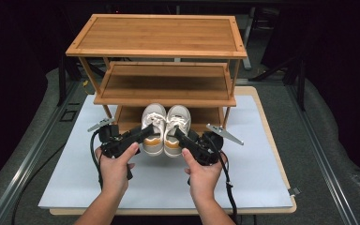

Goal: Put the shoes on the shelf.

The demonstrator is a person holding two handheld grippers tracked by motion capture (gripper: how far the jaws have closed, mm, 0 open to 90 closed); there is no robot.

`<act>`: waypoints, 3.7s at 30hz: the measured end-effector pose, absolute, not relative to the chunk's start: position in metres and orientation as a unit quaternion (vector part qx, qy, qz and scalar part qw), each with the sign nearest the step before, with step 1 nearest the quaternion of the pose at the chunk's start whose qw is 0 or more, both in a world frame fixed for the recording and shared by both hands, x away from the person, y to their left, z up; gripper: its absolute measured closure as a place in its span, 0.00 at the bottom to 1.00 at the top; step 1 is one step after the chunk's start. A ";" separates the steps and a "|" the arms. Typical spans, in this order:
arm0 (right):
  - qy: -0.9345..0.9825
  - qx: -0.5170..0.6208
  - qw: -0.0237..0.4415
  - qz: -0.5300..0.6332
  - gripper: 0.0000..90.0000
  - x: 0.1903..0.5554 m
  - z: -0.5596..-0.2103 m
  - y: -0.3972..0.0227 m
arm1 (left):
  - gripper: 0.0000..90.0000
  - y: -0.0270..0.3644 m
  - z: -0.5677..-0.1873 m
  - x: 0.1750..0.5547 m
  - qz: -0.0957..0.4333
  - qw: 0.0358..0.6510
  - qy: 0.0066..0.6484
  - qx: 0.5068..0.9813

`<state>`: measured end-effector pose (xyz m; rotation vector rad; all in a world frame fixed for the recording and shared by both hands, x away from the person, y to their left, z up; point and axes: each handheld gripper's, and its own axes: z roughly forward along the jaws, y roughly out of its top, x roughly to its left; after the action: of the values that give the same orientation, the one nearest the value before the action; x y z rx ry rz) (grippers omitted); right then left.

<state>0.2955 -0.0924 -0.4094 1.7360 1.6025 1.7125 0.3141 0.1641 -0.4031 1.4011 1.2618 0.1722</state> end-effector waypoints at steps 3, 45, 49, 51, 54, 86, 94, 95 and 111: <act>0.546 0.592 0.112 0.582 0.51 0.297 -0.406 -0.094 | 0.48 0.164 -0.401 0.315 0.072 0.586 0.540 0.600; 0.557 0.584 0.126 0.577 0.52 0.352 -0.367 -0.089 | 0.48 0.165 -0.368 0.368 0.078 0.590 0.544 0.592; 0.562 0.583 0.130 0.572 0.52 0.357 -0.363 -0.088 | 0.48 0.165 -0.365 0.376 0.077 0.590 0.546 0.590; 0.562 0.584 0.131 0.570 0.52 0.361 -0.362 -0.088 | 0.48 0.165 -0.364 0.380 0.077 0.590 0.547 0.589; 0.560 0.584 0.137 0.572 0.52 0.366 -0.361 -0.088 | 0.48 0.164 -0.363 0.386 0.079 0.590 0.547 0.588; 0.551 0.614 0.088 0.558 0.52 0.438 -0.372 -0.100 | 0.48 0.157 -0.368 0.459 0.040 0.560 0.579 0.592; 0.569 0.620 0.092 0.533 0.51 0.445 -0.365 -0.096 | 0.47 0.159 -0.367 0.467 0.021 0.543 0.590 0.598; 0.569 0.620 0.092 0.531 0.51 0.446 -0.365 -0.096 | 0.47 0.160 -0.367 0.467 0.020 0.541 0.588 0.602; 0.581 0.617 0.107 0.520 0.52 0.447 -0.359 -0.094 | 0.45 0.157 -0.357 0.467 0.045 0.527 0.585 0.615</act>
<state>0.4469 -0.0943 -0.3586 1.8159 1.7098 1.5310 0.4670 0.1568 -0.3571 1.4696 1.3993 0.1067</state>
